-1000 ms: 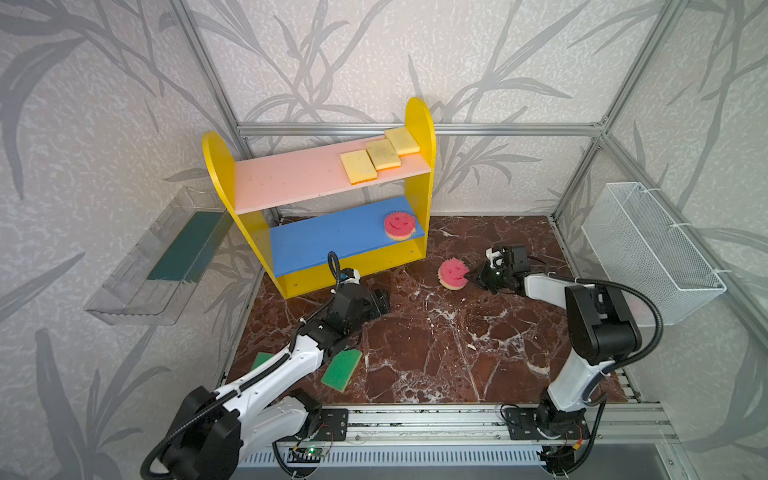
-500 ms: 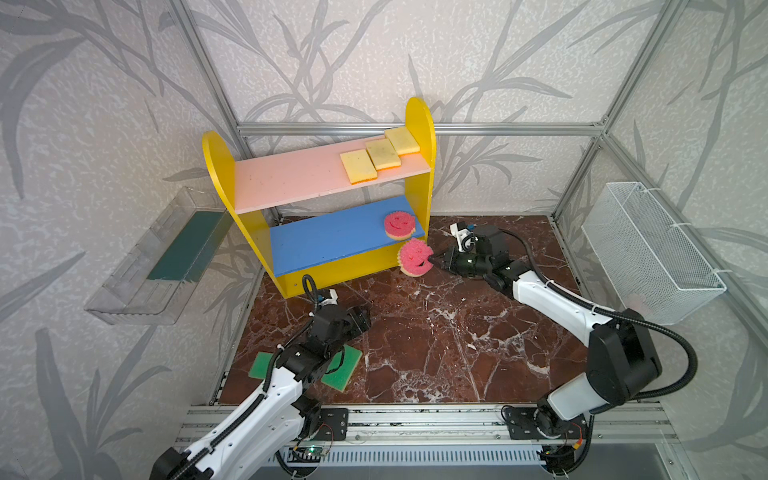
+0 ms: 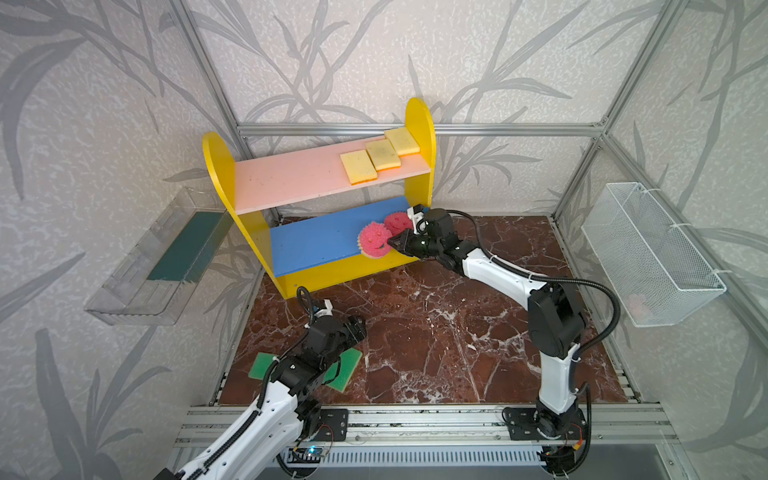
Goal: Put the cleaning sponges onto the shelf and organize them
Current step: 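Set the second smiley sponge on the blue shelf beside the first with the right gripper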
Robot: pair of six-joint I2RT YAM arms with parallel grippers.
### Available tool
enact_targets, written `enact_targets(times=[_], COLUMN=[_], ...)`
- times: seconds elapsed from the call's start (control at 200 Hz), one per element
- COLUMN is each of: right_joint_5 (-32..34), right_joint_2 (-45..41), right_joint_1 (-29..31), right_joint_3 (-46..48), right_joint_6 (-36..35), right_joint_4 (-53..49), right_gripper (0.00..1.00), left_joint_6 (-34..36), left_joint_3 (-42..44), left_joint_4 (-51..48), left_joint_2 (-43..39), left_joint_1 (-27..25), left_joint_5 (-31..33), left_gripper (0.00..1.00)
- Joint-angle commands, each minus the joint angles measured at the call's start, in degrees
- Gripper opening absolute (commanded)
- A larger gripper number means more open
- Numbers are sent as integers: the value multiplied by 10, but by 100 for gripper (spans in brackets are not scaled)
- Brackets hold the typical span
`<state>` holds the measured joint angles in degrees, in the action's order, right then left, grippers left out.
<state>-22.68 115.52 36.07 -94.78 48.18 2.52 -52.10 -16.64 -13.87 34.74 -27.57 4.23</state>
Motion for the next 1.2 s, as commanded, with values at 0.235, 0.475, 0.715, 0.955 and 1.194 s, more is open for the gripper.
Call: enact_targets(times=[0.235,0.475,0.715,0.955,1.194], right_joint_5=[43,45,47,52,59], right_joint_2=[79,125,167,171,151], right_joint_1=[12,12,12,12,12], right_joint_3=[-160,-208,-273,-287,-268], right_joint_6=[-59,-56,-65,-73,-85], right_joint_4=[-80,-66,-100,-112,-113], right_gripper=[8,8,13,33,35], left_joint_6=[6,10,12,15,19], left_joint_3=[18,11,5,0,-10], left_joint_4=[20,32,21,10,-11], left_joint_2=[13,35,30,26,19], left_joint_1=[4,4,4,4,4], left_joint_5=[-14,-24,-21,-17,-9], left_gripper=[86,86,86,86,86])
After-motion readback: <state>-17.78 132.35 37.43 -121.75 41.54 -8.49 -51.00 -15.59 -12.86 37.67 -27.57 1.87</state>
